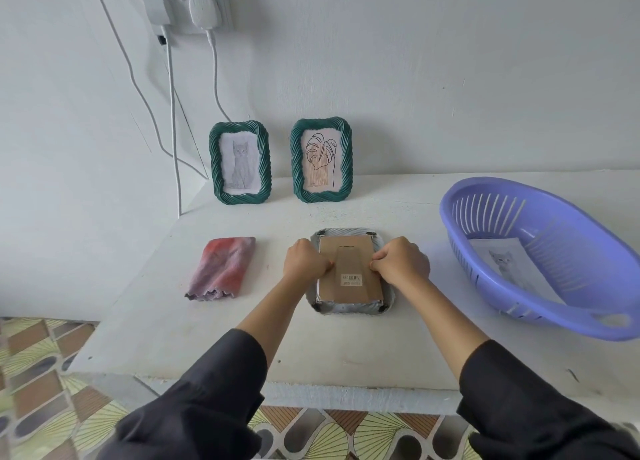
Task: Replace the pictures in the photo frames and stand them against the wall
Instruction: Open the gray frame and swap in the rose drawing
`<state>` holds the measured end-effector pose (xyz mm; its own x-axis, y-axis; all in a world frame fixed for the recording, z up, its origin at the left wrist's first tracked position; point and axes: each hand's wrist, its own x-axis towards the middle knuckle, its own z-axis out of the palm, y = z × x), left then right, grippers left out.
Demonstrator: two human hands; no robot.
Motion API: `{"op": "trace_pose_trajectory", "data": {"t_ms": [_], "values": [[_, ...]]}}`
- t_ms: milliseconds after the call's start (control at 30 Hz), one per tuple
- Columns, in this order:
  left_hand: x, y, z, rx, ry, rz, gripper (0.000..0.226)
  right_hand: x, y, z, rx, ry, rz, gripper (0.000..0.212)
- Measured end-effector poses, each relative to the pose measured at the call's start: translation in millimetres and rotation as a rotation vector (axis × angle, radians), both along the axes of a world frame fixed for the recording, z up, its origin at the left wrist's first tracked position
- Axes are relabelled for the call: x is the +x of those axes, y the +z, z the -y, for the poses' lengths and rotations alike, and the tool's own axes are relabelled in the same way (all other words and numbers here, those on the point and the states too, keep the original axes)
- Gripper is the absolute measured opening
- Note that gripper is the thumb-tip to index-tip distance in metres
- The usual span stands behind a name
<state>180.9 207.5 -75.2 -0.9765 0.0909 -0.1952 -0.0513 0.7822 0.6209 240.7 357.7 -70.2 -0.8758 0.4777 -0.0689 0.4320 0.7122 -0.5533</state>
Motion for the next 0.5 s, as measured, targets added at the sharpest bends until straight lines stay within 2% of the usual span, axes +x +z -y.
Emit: {"op": "trace_pose_trajectory", "data": {"t_ms": [100,233,433,500], "values": [[1,2,0,-0.023,-0.011,-0.017,0.020,-3,1,3,0.109,0.020,0.022,0.019],[-1,8,4,-0.047,-0.041,-0.016,0.029,-1,2,5,0.208,0.061,0.033,0.019],[3,13,14,-0.080,-0.091,0.023,0.023,9,1,3,0.187,0.069,0.002,0.017],[5,13,16,-0.097,-0.102,0.025,0.030,12,2,0,0.195,0.062,0.005,0.019]]}}
